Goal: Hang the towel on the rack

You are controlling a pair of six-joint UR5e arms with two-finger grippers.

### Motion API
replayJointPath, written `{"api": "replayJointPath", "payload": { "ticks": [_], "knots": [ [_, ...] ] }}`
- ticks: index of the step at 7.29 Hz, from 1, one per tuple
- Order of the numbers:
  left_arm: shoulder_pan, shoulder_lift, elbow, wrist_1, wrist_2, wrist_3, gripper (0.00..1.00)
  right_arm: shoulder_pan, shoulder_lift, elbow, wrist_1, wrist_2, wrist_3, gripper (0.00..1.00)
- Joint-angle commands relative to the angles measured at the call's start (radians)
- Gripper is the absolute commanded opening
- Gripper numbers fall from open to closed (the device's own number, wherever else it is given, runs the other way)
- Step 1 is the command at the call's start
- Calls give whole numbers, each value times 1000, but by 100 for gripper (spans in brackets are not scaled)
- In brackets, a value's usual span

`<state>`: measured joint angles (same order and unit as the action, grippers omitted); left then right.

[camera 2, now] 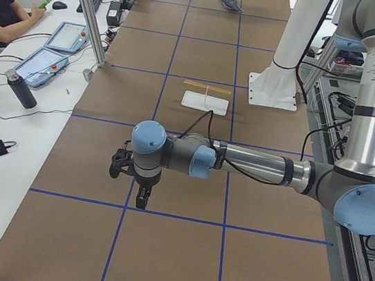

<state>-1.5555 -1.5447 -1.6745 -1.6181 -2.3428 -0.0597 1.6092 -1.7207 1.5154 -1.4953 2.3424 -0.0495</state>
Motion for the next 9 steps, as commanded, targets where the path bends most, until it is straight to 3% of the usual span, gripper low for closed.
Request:
{"api": "replayJointPath", "payload": {
  "ticks": [1,7,9],
  "knots": [
    [0,0,2,0,-1,0,99,-11,6,-98,56,-72,3,100],
    [2,-3,36,-52,-6,0,99,-152,6,-285,226,-63,3,100],
    [2,-11,41,-56,-6,0,99,-153,3,-294,231,-63,-4,100]
  ]
}}
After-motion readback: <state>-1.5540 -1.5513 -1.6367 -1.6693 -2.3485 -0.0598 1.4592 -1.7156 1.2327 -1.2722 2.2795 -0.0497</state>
